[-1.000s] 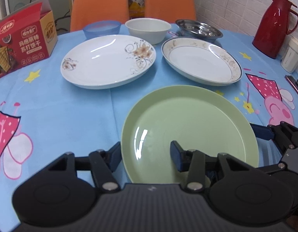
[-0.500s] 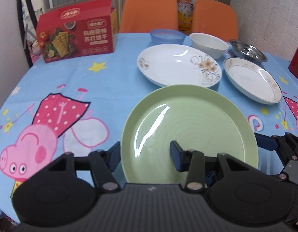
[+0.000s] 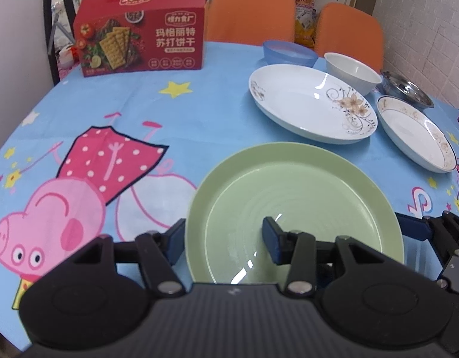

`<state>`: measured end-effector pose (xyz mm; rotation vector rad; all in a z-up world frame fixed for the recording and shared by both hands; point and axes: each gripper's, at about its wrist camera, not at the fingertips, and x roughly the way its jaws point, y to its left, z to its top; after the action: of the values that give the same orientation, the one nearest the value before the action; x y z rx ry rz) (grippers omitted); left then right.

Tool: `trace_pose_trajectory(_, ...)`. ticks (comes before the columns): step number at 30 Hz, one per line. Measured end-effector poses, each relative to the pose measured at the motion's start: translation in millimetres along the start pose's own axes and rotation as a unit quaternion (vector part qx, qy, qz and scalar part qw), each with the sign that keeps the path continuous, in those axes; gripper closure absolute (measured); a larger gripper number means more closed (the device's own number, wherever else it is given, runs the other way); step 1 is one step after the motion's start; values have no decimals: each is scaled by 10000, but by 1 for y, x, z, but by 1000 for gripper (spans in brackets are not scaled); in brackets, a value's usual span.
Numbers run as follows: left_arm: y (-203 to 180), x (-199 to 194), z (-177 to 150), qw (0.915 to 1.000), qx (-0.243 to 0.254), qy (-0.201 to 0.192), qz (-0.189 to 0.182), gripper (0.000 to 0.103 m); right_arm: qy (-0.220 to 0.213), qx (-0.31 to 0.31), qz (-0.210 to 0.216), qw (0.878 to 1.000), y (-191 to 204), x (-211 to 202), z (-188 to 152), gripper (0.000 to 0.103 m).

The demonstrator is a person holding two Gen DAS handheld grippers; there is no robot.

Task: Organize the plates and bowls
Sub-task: 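Close the left tool's fingers on the green plate's rim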

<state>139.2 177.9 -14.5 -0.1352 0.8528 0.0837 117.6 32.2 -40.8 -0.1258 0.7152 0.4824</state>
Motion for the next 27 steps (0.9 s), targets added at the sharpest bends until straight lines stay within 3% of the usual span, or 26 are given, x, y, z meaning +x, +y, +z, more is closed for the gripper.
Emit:
trace_pose_trajectory(2, 1, 0, 1, 10000, 14, -13, -41, 56, 25, -87, 14, 10000, 0, 1, 1, 17)
trace_pose_trajectory(3, 1, 1, 1, 10000, 34, -28, -37, 44, 34, -67, 49, 10000, -3, 1, 2, 18)
trace_pose_trajectory(4, 2, 1, 1, 10000, 22, -40, -22, 40, 24, -12, 63, 10000, -6, -1, 3, 20)
trace_pose_trajectory(9, 4, -10, 7, 9997, -87, -222, -23, 38, -287, 471, -297, 9980, -35, -21, 7, 18)
trace_pose_trajectory(14, -6, -20, 14, 9992, 4, -410, 18, 35, -284, 912, -447, 9944, -57, -29, 2, 18)
trace_pose_trajectory(21, -30, -28, 21, 9985, 80, -520, -132, 32, -194, 865, -738, 9933, -64, -42, 1, 18)
trace_pose_trajectory(27, -46, -37, 26, 9975, 134, -657, -235, 32, -983, 1095, -505, 9878, -80, -78, -2, 18)
